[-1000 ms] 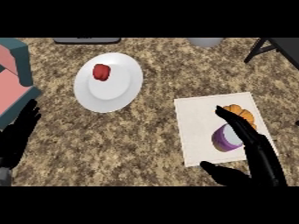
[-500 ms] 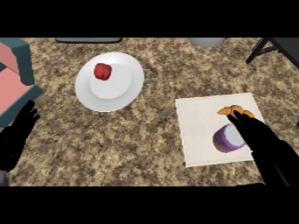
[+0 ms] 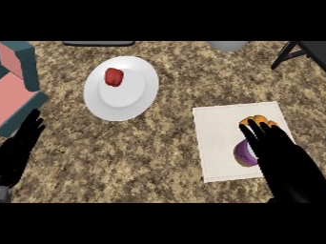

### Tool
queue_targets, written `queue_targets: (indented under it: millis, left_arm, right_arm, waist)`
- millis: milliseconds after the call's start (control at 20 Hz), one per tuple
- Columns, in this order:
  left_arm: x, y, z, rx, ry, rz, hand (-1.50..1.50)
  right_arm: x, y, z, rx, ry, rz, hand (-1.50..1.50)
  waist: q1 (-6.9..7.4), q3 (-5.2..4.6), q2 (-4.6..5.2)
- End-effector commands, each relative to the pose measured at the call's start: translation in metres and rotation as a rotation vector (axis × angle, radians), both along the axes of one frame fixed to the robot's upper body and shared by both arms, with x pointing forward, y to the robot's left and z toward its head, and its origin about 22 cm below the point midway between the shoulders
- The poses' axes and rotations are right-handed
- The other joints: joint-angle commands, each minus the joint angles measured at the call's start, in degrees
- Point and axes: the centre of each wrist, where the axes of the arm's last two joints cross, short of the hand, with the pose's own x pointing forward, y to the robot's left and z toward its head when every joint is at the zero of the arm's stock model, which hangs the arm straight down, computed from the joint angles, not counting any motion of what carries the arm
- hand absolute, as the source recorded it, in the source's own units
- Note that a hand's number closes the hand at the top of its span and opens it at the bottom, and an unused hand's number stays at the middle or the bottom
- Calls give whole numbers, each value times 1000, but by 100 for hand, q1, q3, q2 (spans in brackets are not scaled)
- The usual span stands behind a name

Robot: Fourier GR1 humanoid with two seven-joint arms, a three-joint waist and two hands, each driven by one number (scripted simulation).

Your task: Pick the can from the placemat and place it in the tiered shelf

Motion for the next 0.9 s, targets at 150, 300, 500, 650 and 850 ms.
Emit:
queue_targets:
  millis: [150,300,500,650,850]
  left_arm:
    - [-8,-3,-22,-7,4,8,0]
    - [-4,3,21,-8,-7,6,0]
    - [7,4,-7,-10,9,7,0]
    - [-7,8,-13,-10,17,8,0]
    - [5,8,-6,-5,3,13,0]
  right_arm:
    - [12,7,-12,-89,59,-10,-150]
    - [42,7,-31,-86,80,-19,-150]
    - [51,-13,-34,-125,69,-47,-150]
    - [44,-22,-46,-107,78,-27,-150]
    - [61,-18,-62,-78,39,-12,-150]
  waist:
    - [-62,9,2]
    - [4,15,3]
    - [-61,11,8]
    - [-63,12,2]
    - [-59,12,6]
